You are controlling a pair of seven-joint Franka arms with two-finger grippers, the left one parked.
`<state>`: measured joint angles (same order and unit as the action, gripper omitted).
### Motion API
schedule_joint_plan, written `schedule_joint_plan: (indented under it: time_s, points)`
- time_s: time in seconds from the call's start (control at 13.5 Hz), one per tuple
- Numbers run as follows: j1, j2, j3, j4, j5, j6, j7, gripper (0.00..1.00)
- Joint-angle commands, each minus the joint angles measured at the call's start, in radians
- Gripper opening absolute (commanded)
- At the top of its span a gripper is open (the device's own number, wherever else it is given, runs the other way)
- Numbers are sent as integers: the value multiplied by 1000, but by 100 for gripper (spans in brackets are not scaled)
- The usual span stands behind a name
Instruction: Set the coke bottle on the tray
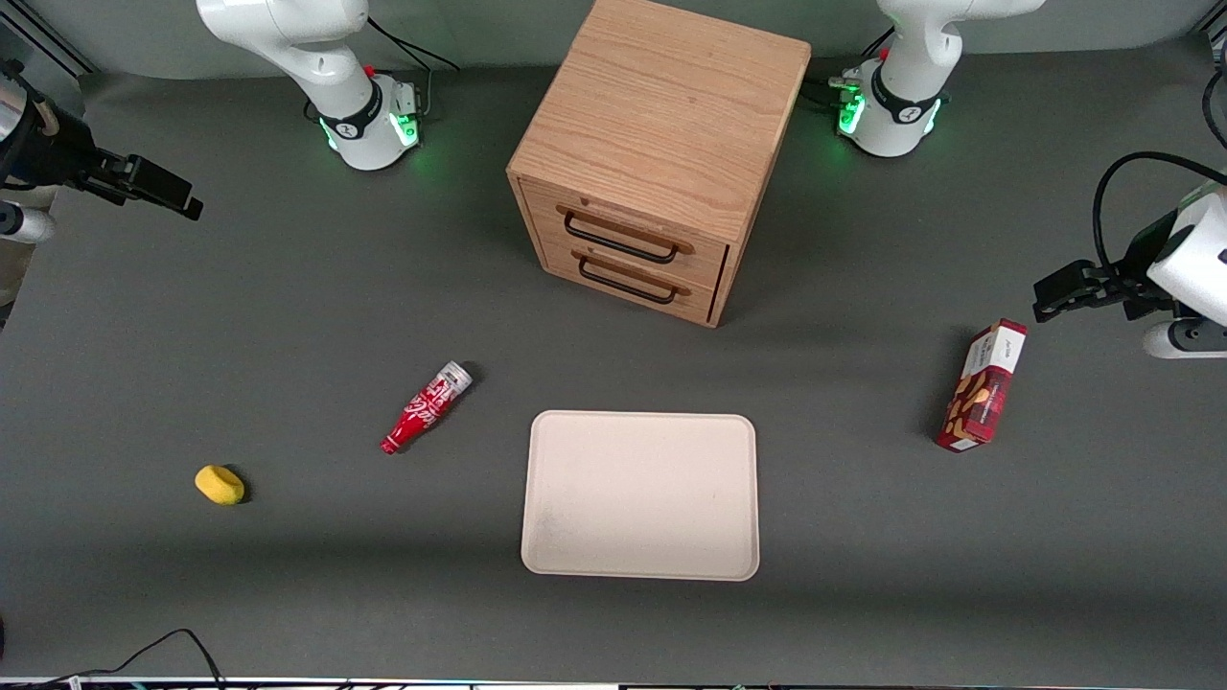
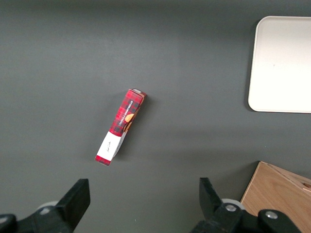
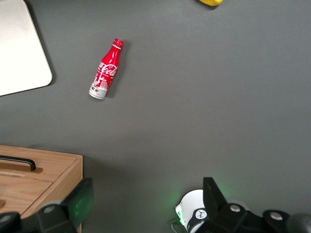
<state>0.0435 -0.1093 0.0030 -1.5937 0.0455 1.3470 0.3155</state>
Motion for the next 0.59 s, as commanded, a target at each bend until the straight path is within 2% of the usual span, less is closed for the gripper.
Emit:
schedule_joint_plan:
  time_s: [0.0,0.52]
  points:
    - [9,2,-9,35,14,-46,-15,100]
    - [18,13,-4,37,-15,-48,-32,100]
